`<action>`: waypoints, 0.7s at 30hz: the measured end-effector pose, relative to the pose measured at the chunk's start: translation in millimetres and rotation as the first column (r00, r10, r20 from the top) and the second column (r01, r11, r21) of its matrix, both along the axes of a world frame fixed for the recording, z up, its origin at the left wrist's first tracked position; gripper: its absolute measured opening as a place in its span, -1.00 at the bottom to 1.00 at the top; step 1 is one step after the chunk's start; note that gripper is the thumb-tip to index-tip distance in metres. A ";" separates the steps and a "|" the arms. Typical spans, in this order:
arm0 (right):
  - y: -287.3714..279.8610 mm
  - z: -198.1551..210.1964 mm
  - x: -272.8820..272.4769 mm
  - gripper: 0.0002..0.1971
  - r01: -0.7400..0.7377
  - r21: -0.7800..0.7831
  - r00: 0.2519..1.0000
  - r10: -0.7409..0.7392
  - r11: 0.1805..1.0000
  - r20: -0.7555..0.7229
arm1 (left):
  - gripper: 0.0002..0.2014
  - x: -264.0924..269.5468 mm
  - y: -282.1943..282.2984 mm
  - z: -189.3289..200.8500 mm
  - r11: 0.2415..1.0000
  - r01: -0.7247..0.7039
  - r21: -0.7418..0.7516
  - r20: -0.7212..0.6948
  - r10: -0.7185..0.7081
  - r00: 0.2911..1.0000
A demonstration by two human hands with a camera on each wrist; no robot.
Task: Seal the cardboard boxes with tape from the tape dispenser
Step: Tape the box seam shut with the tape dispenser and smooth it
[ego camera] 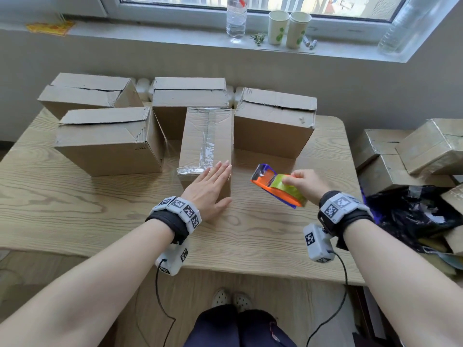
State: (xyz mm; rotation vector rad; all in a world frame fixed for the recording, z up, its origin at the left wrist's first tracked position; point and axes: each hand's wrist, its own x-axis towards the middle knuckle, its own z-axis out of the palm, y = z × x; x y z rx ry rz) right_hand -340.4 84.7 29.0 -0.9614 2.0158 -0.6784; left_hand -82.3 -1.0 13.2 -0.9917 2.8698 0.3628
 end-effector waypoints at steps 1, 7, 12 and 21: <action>-0.3 -5.0 4.4 -0.71 -0.016 0.021 1.000 0.017 1.000 -0.001 | -0.24 4.7 2.6 0.0 0.998 -0.058 0.009 -0.018 0.058 0.998; -1.4 -31.1 25.3 -0.84 -0.129 0.069 0.991 0.130 0.989 -0.017 | -0.31 30.3 18.3 0.1 0.910 -0.397 0.123 -0.093 0.409 0.908; -1.1 -37.2 45.7 -0.81 -0.224 0.076 0.957 0.234 0.971 -0.171 | -0.30 37.7 17.7 -5.0 0.800 -0.538 0.266 -0.145 0.585 0.798; 6.4 -63.2 77.8 -0.70 -0.254 0.178 0.891 0.302 0.951 -0.341 | -0.30 42.4 10.5 -15.7 0.777 -0.517 0.358 -0.283 0.618 0.733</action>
